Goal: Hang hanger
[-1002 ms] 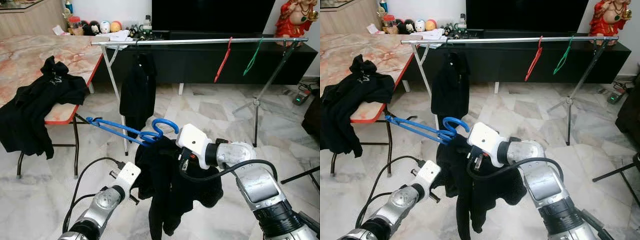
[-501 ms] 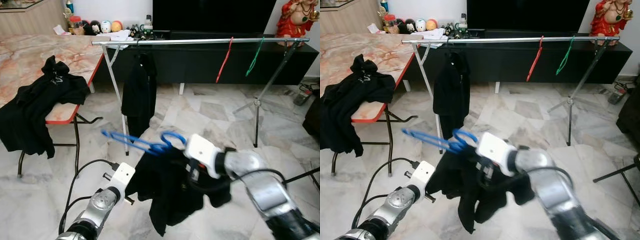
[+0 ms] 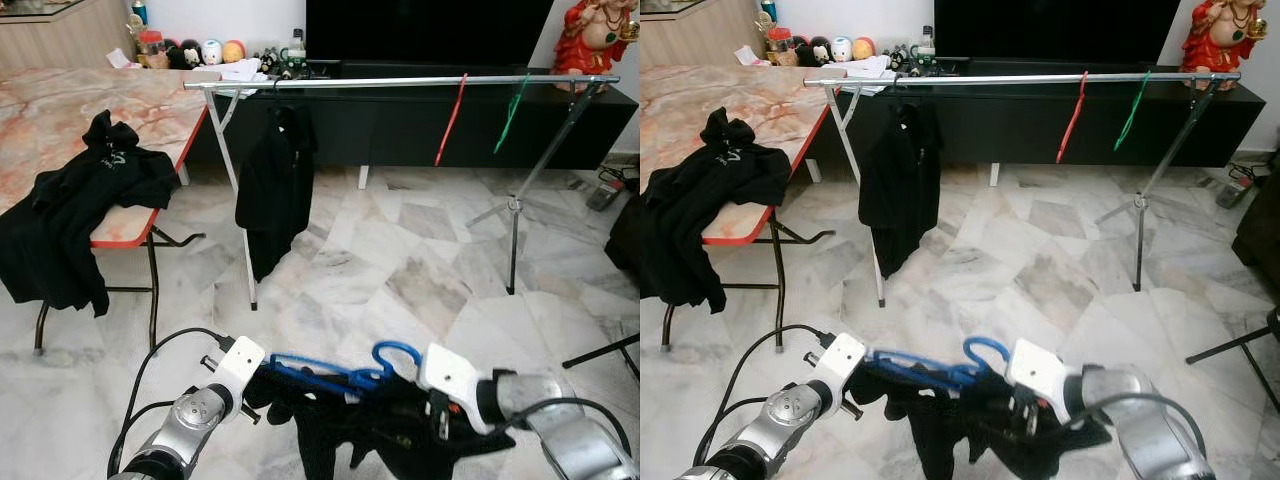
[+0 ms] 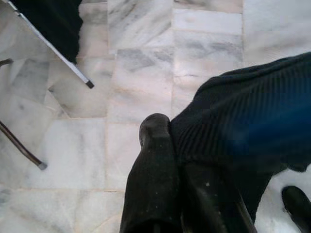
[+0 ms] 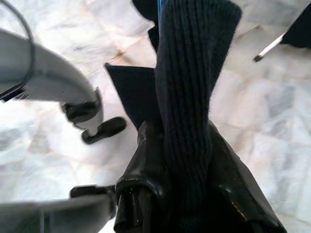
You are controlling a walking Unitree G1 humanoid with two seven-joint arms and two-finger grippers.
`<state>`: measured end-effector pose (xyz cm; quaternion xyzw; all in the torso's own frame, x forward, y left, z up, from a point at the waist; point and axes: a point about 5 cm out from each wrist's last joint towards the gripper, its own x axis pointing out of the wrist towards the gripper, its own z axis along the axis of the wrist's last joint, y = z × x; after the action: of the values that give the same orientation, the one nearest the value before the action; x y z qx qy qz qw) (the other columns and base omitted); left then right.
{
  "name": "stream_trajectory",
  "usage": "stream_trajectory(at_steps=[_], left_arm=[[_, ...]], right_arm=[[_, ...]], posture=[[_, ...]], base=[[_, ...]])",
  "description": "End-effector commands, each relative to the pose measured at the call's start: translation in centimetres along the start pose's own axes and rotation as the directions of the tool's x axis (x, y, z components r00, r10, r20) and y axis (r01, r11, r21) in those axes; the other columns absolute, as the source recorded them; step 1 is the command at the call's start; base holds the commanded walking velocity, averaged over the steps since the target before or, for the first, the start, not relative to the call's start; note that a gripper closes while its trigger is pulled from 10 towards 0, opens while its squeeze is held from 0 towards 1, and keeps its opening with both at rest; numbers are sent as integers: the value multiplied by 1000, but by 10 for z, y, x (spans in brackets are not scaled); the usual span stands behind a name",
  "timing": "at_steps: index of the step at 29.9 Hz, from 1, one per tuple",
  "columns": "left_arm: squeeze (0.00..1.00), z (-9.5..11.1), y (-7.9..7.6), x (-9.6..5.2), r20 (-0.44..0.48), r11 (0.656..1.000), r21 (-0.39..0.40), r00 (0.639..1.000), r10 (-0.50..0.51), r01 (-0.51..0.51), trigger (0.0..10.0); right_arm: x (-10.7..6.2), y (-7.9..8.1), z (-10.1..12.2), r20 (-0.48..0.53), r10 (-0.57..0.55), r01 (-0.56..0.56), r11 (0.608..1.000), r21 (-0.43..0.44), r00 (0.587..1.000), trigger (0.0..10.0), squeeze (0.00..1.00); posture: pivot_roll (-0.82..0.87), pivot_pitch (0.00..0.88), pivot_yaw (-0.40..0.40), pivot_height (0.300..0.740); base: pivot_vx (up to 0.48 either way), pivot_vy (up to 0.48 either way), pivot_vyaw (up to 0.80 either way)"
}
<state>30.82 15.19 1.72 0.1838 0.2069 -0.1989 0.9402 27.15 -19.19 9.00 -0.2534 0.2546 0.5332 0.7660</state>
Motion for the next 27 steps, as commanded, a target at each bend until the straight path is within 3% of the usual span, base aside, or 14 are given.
stream_trajectory(at_steps=[1,10,14,17,21,27], left_arm=[[0,-7,4,-3,-35,1000,25,999,8,-7,0],[0,-8,9,-4,-44,999,42,999,12,-10,0],[0,-6,11,-4,-41,999,48,999,9,-7,0],[0,-2,12,-4,-33,997,80,999,-21,23,0],[0,-1,11,-4,-39,993,104,997,-60,64,0],[0,-4,7,-5,-69,979,152,990,-124,134,0]], right_arm=[[-10,-3,-9,-26,-11,11,1000,19,1000,0,0],[-14,-3,-40,-231,-30,23,999,-32,973,0,0],[-14,-10,-45,-292,-78,60,996,-69,953,0,0],[-14,-19,-51,-362,-167,137,985,-108,917,0,0],[-12,-28,-51,-366,-253,229,967,-109,896,0,0],[5,-30,-33,-240,-284,279,959,-57,928,0,0]], posture=[[24,100,-5,740],[31,94,2,740],[30,92,2,740],[33,94,0,740],[32,100,-3,740],[33,106,-5,740]], base=[[0,0,0],[0,0,0],[0,0,0],[0,0,0],[0,0,0],[0,0,0]])
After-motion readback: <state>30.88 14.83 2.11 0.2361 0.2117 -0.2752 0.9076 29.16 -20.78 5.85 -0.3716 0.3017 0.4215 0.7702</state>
